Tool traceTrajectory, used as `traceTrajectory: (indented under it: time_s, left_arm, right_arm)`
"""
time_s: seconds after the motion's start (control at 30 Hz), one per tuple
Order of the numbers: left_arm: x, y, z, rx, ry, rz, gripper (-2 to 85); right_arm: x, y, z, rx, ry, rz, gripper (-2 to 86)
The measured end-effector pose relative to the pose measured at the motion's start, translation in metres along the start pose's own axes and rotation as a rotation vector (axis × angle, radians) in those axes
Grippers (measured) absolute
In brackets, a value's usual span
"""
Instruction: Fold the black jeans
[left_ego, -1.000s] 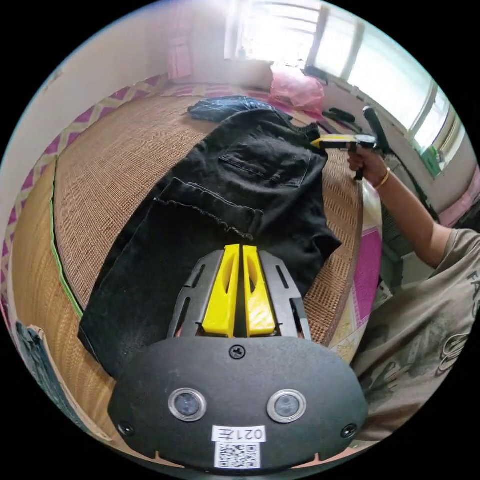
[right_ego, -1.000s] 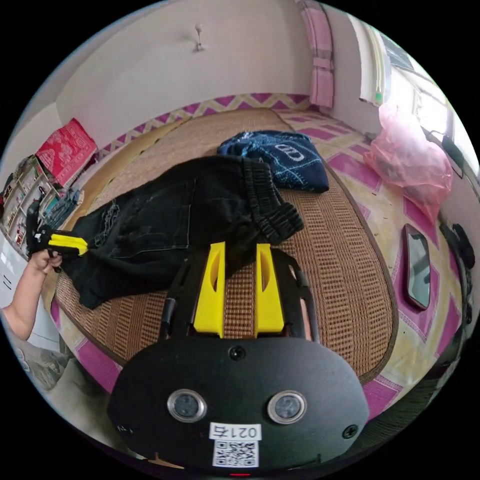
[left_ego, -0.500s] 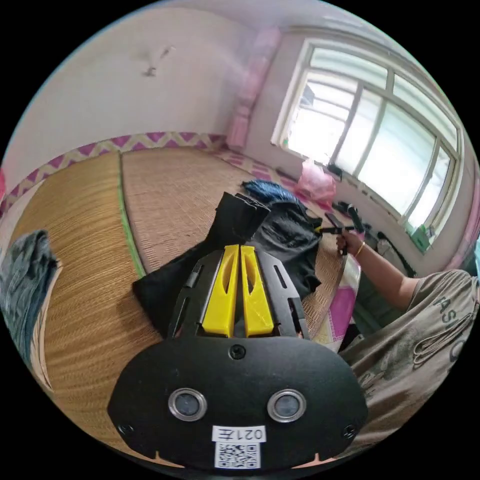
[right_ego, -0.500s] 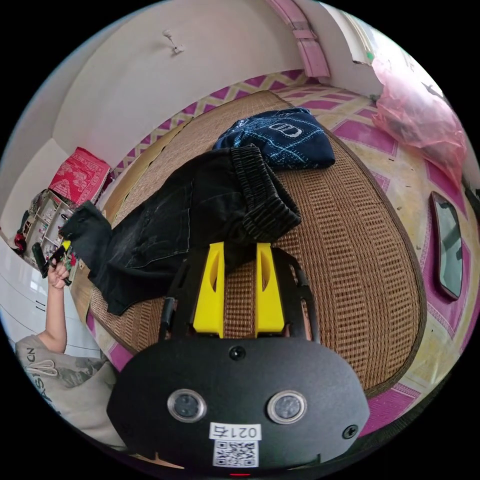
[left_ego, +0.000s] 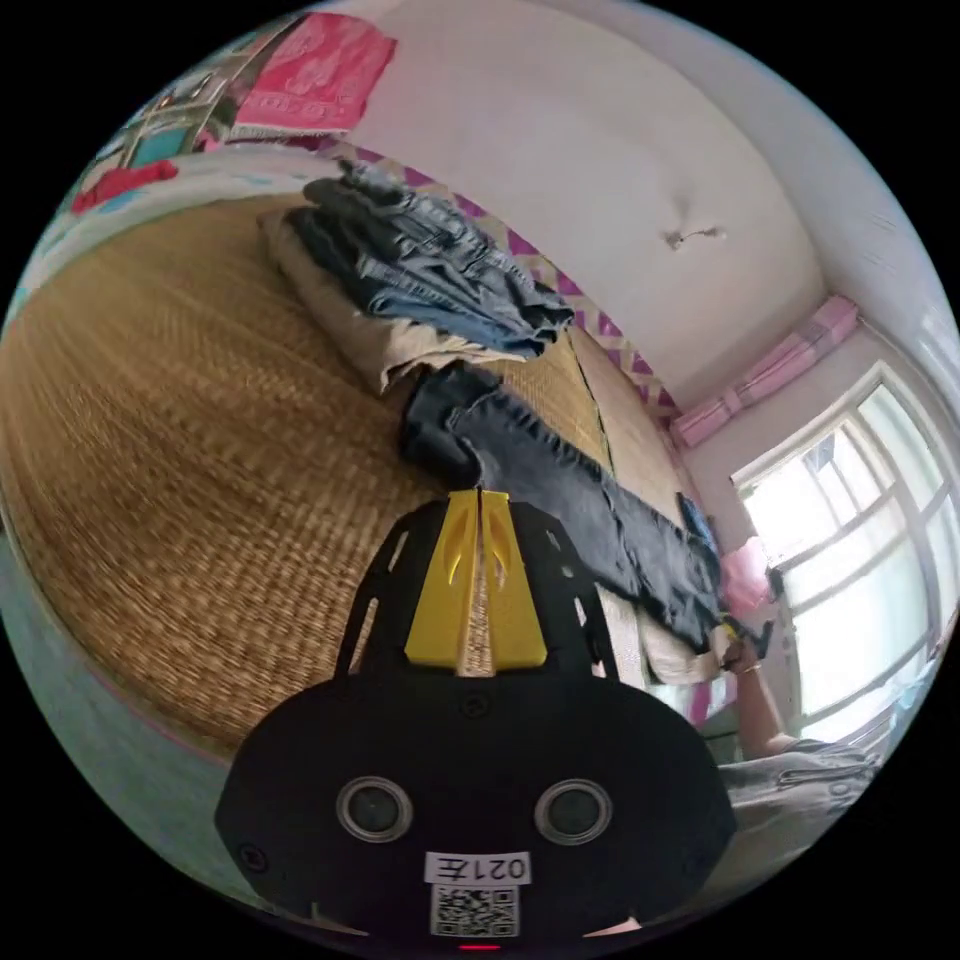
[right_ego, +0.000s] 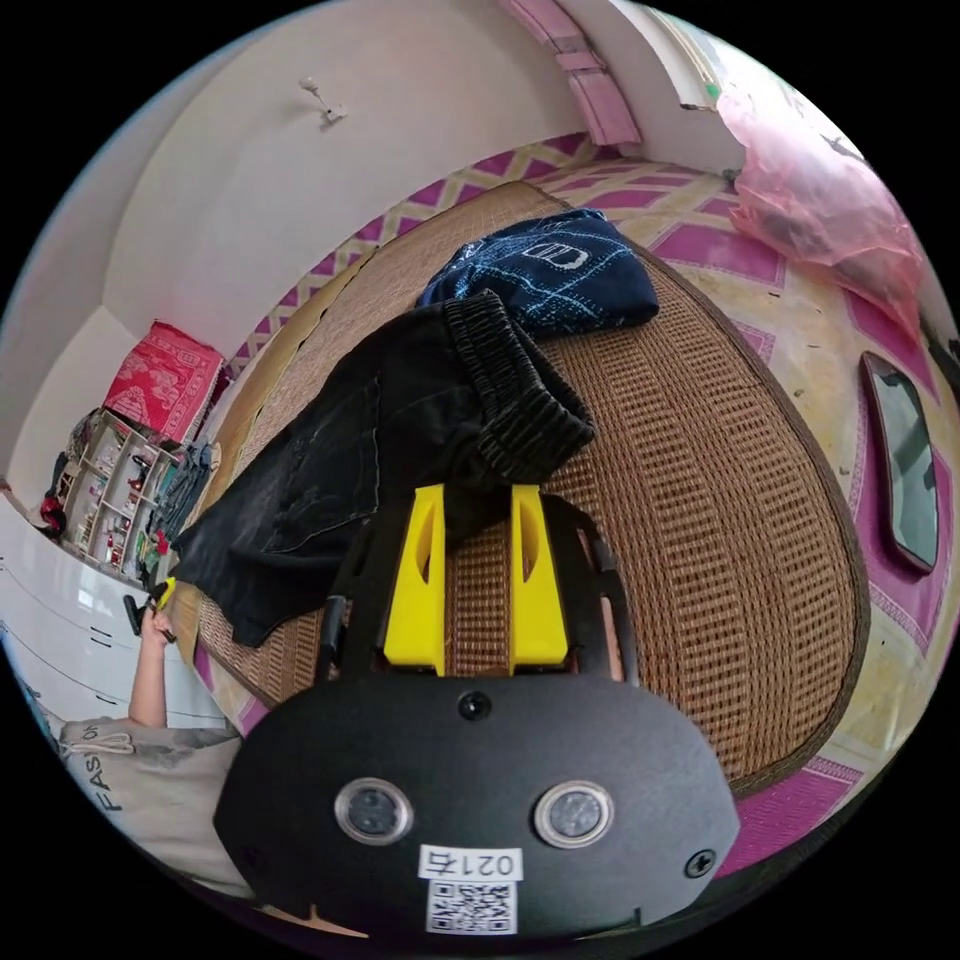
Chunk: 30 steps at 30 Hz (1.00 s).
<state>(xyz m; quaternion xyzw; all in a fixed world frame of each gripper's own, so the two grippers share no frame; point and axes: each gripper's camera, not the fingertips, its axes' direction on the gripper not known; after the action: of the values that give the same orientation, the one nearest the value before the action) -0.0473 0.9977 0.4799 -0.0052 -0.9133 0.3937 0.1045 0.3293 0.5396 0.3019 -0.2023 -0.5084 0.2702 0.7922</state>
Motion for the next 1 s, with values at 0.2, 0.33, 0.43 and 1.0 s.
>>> traceTrajectory:
  time_s: [0.2, 0.33, 0.43, 1.0]
  left_arm:
    - [-0.045, 0.017, -0.031, 0.221, 0.215, -0.079, -0.7]
    - [-0.018, 0.015, -0.023, 0.181, 0.163, 0.069, 0.4]
    - [0.038, 0.011, 0.042, -0.073, 0.081, 0.290, 3.5]
    - [0.117, -0.049, 0.182, -0.368, -0.208, 0.802, 5.4]
  right_arm:
    - [-0.082, 0.007, -0.059, 0.175, 0.039, -0.193, 10.8]
    - [-0.187, 0.008, -0.038, 0.059, 0.024, -0.563, 9.9]
    - [-0.238, 0.009, -0.002, -0.069, 0.071, -0.699, 6.8]
    - [-0.304, -0.068, 0.024, -0.045, 0.133, -1.016, 6.9]
